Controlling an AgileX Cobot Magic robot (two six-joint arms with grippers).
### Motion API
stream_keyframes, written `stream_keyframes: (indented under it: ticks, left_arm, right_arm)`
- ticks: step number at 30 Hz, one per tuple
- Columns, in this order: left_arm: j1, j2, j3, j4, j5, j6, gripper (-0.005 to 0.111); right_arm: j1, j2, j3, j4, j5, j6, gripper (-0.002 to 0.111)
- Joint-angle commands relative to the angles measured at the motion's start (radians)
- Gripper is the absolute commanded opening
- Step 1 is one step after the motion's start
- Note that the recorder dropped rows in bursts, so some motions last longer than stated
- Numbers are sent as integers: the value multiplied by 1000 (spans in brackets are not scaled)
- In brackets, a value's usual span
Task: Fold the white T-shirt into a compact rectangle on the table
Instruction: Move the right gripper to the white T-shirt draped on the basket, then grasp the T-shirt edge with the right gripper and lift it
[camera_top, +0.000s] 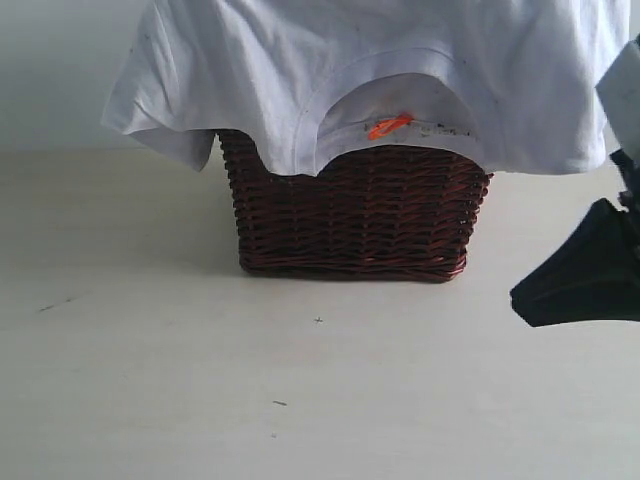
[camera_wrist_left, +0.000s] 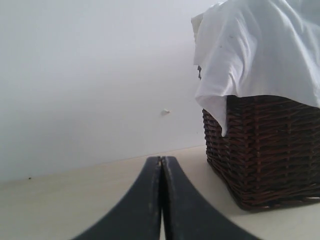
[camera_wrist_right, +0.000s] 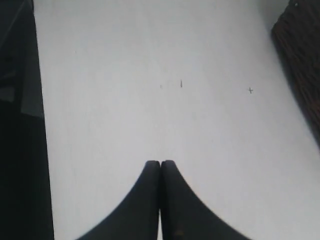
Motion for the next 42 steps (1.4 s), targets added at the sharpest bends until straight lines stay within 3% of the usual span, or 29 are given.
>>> stream_keyframes:
  ticks: [1, 4, 9, 12, 13, 15, 19, 23, 28, 29, 31, 33, 37, 42]
  left_arm:
    - [-5, -6, 3, -1, -4, -1, 0]
    - [-5, -6, 3, -1, -4, -1, 0]
    - [-5, -6, 3, -1, -4, -1, 0]
    - [-5, -6, 3, -1, -4, -1, 0]
    - [-5, -6, 3, -1, -4, -1, 0]
    - [-5, -6, 3, -1, -4, -1, 0]
    - [-5, -6, 3, -1, -4, -1, 0]
    - [-5, -6, 3, -1, -4, -1, 0]
    - [-5, -6, 3, -1, -1, -1, 0]
    - [-5, -6, 3, -1, 2, -1, 0]
    - [-5, -6, 3, -1, 2, -1, 0]
    - [-5, -6, 3, -1, 2, -1, 0]
    - [-5, -6, 3, -1, 2, -1, 0]
    - [-5, -6, 3, -1, 2, -1, 0]
  right_arm:
    - [-10, 96, -6, 247, -76, -32, 0]
    - [-8, 130, -8, 269, -41, -140, 10]
    - [-8, 167, -4, 61, -3, -210, 51]
    - [-9, 157, -4, 36, -93, -213, 66]
    - [-9, 130, -4, 62, -197, -205, 68]
    - [-9, 97, -4, 72, -252, -125, 69]
    - [-9, -53, -4, 49, -198, 106, 69]
    - [-9, -209, -14, 47, -237, 70, 69]
    - [-11, -239, 24, -193, -396, 230, 69]
    - [-28, -232, 52, -312, -494, 335, 69]
    - [-57, -204, 67, -368, -589, 533, 72]
    - [-64, -173, 67, -291, -634, 601, 72]
    - [-64, -90, 67, -65, -651, 510, 72]
    - [-64, 27, 65, -52, -753, 505, 71]
